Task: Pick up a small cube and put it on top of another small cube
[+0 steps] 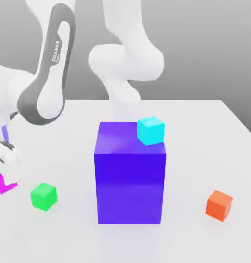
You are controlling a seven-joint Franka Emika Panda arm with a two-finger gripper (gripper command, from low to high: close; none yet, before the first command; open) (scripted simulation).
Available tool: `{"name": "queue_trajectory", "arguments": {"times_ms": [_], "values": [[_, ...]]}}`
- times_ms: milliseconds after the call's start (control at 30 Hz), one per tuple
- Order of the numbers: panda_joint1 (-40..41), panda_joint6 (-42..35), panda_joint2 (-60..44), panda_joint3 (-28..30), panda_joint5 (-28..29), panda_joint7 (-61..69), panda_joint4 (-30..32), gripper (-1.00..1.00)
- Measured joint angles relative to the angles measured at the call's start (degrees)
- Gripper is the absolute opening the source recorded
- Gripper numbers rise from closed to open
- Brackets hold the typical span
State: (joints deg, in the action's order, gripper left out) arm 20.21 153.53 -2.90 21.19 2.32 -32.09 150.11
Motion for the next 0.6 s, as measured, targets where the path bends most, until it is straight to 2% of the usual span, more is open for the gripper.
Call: {"name": "queue_trajectory", "arguments": {"times_ms": [100, 200, 400, 533, 567, 600], "values": [[-0.8, -0.5, 5.4, -0.2, 2.8, 9.4, 4.8, -1.00], [-2.3, -0.1, 8.9, 0.1, 3.0, 19.0, 8.9, -1.00], [-4.5, 5.8, 3.1, 0.3, -3.4, 25.5, 9.2, -1.00], [-3.7, 10.6, -2.5, -1.8, -9.6, 30.0, 9.1, -1.00], [-3.2, 11.7, -3.7, -2.6, -11.0, 31.0, 9.1, 1.00], [-3.2, 11.7, -3.7, -2.6, -11.0, 31.0, 9.1, 1.00]]}}
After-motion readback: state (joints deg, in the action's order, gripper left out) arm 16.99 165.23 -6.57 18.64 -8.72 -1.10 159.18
